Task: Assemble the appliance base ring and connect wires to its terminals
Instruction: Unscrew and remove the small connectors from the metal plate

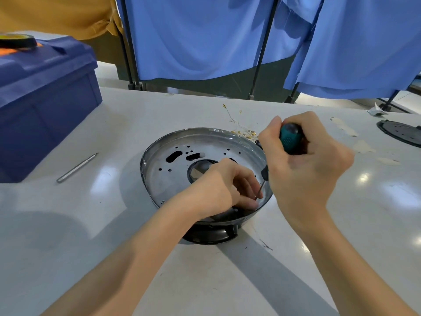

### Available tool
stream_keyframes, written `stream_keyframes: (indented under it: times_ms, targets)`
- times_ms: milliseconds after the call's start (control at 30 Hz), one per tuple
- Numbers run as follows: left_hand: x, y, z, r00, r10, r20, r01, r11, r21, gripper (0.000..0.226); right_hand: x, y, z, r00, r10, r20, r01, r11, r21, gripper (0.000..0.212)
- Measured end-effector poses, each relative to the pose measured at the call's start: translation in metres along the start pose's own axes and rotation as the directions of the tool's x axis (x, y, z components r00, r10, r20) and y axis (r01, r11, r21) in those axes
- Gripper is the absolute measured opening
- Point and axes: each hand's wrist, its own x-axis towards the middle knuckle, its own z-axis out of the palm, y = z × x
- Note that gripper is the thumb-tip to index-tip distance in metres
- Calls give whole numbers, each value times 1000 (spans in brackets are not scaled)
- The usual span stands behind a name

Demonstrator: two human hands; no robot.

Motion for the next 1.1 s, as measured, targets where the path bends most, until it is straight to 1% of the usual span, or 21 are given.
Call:
stream_keyframes:
  times_ms: [100,200,300,467,533,600,667,733,800,833,867,900,933,967,1000,1033,1067,1100]
  targets:
    - [0,4,4,999,9,-39,-5,995,96,6,-1,-3,3,999,3,-35,-3,1000,-4,25]
    - [2,6,9,999,10,-54,0,983,184,6,-2,-6,8,997,12,-74,-14,999,-37,25]
    - [2,6,10,999,3,-50,8,978,207,19,-5,-6,10,989,9,-145,-25,993,-111,26]
    - [2,7,11,997,10,-72,8,972,236,28,-6,-8,11,969,35,-243,-83,978,-191,27]
    - [0,7,10,993,30,-115,0,967,256,41,-6,-12,12,968,40,-247,-93,973,-210,28]
    - [1,8,11,988,56,-147,-7,950,313,54,-8,-16,12,973,40,-229,-93,969,-227,31]
    - [2,11,12,986,55,-155,10,921,390,54,-10,-18,10,982,39,-184,-75,978,-193,35]
    - [3,11,13,987,77,-144,-13,915,404,53,-7,-19,7,996,67,-61,-73,992,-105,41]
    - [4,8,14,990,75,-122,-21,918,397,48,2,-19,1,985,115,130,-117,993,13,48]
    - [5,7,14,992,57,-110,-11,922,386,45,8,-18,-2,963,130,236,-158,982,103,50]
    - [7,5,14,995,35,-97,4,928,373,44,17,-16,-5,928,141,345,-225,950,217,51]
    - [8,3,14,996,17,-91,17,932,361,45,26,-13,-7,876,150,458,-326,884,335,51]
    - [8,3,13,996,6,-90,26,937,348,46,37,-10,-7,805,146,576,-450,783,430,50]
    - [7,4,13,996,11,-85,17,946,325,46,47,-6,-7,711,120,693,-577,664,476,49]
    - [6,3,12,996,28,-83,-2,954,298,46,54,-3,-5,600,73,797,-686,560,465,50]
    - [5,2,11,995,56,-88,-28,957,287,44,59,0,-2,483,13,875,-771,480,419,50]
    - [5,0,11,993,77,-93,-48,956,290,41,59,1,2,375,-46,926,-837,413,359,50]
    - [6,-3,11,993,80,-89,-51,956,290,36,57,2,5,290,-91,953,-890,339,303,51]
